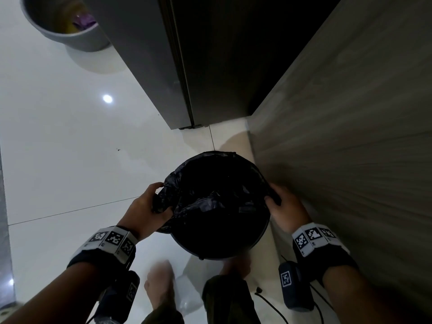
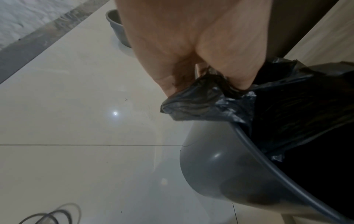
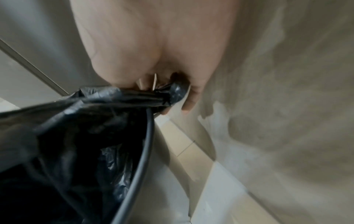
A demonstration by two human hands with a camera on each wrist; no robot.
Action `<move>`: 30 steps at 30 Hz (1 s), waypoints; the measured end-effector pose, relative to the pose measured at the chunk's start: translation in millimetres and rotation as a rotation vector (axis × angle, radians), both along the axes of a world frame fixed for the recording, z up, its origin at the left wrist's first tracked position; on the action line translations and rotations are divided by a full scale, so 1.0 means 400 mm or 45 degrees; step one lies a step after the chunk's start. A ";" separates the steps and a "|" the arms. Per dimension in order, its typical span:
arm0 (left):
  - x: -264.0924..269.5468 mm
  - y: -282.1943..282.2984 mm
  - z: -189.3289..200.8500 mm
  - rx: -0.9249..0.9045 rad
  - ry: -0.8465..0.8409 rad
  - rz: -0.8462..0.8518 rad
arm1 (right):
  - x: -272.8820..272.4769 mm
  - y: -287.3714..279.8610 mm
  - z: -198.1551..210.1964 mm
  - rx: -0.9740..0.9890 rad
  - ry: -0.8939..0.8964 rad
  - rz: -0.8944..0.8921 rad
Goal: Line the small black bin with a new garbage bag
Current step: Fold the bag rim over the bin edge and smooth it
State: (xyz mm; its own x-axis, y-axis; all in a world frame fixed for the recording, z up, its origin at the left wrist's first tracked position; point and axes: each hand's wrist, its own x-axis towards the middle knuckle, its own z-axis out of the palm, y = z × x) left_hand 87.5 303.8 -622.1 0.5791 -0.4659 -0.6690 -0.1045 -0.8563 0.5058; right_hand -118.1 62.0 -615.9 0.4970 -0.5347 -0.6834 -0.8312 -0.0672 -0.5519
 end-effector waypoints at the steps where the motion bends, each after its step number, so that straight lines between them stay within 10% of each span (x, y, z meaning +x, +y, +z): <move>1: -0.006 0.005 0.000 -0.005 -0.009 0.005 | -0.012 0.007 0.001 -0.012 -0.016 -0.013; 12: -0.075 0.047 0.011 -0.177 -0.284 -0.059 | -0.039 0.103 0.058 -0.811 0.202 0.455; 19: -0.119 0.059 0.011 -0.169 -0.382 -0.382 | -0.069 0.137 0.080 -0.399 0.234 0.203; 23: -0.131 0.070 0.015 -0.148 -0.310 -0.390 | -0.101 0.168 0.061 -0.685 0.301 0.564; 30: -0.123 0.105 0.000 -0.218 -0.333 -0.377 | -0.130 0.181 0.056 -0.838 0.070 0.444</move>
State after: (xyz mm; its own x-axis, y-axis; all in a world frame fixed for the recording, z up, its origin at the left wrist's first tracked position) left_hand 38.1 345.8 -621.9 0.5437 -0.7291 -0.4157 -0.4770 -0.6760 0.5617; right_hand -170.0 134.4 -593.6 0.6867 -0.6597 -0.3053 -0.7267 -0.6339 -0.2647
